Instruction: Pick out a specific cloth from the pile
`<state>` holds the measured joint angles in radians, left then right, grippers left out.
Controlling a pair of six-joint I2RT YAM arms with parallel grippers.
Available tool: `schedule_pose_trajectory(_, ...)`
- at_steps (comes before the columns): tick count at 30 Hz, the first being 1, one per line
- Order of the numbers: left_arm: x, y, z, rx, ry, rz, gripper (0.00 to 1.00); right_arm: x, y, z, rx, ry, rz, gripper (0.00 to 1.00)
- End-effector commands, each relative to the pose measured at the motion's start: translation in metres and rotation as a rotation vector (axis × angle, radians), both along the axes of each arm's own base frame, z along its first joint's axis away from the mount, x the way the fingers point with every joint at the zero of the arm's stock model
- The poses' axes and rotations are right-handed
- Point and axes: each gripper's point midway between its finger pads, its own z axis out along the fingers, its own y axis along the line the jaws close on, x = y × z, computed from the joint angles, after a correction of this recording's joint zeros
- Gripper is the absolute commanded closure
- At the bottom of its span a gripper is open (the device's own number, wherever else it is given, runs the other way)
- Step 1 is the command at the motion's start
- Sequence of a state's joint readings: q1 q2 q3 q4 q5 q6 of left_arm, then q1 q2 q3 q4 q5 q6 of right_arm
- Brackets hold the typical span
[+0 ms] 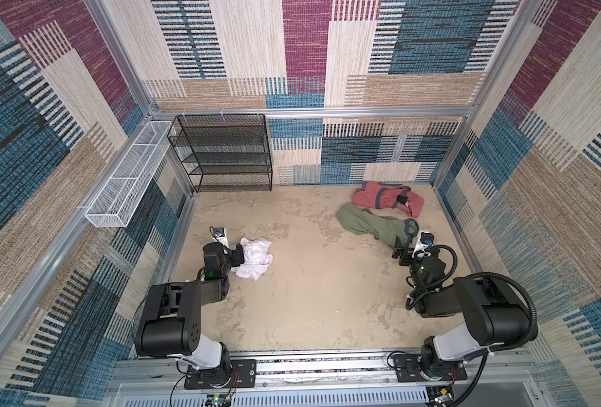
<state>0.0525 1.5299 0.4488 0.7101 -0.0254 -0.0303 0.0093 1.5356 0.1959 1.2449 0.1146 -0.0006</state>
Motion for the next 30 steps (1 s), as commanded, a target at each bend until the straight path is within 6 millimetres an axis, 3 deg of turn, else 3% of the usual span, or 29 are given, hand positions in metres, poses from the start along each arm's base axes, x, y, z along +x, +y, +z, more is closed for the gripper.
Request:
schedule_pose_trajectory(1,0.0061,-0.0067,0.0123,-0.005,-0.057,-0.043,0.15,0.0024,0.0041,0.0144,0.000,-0.055,0.026,0.00)
schedule_pose_trajectory(30,0.0061,-0.0070,0.0124,-0.003,-0.064,-0.045,0.17,0.0020,0.0034,0.0158,-0.003,-0.062,0.022,0.00)
